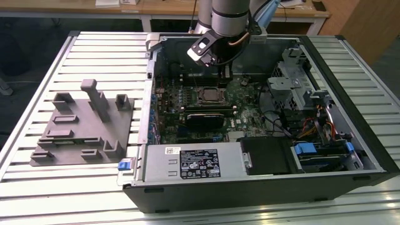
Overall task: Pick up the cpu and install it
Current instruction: 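Close the cpu cover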
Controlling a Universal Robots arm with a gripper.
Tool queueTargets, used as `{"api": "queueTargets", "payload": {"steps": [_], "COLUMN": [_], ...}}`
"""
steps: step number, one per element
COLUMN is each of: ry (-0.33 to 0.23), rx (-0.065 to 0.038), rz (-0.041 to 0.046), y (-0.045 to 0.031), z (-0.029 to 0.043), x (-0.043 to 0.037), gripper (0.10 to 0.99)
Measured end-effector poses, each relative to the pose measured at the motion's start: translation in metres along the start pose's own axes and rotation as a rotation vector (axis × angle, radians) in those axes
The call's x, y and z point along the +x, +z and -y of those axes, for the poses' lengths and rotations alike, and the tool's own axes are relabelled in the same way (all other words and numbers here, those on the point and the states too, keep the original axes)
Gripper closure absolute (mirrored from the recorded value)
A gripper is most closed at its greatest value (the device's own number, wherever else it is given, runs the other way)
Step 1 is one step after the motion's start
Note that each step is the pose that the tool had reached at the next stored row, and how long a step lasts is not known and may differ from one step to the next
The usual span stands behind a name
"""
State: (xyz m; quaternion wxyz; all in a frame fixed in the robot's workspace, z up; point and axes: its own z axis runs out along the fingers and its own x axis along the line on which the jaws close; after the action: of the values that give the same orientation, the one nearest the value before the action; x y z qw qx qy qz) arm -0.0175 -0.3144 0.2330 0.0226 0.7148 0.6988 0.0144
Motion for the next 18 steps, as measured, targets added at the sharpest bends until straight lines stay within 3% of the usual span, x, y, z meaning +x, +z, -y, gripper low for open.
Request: {"api": "queueTargets", "payload": {"steps": [6, 18], "ry": [-0.076, -0.281], "rx": [-0.001, -0.003], "rz": [-0.0031, -0.0095], "y": [0.0000, 0.0003], "z": [0.0001, 0.0005], "x": [0.0000, 0.0000], "gripper": [0.980, 0.980]}}
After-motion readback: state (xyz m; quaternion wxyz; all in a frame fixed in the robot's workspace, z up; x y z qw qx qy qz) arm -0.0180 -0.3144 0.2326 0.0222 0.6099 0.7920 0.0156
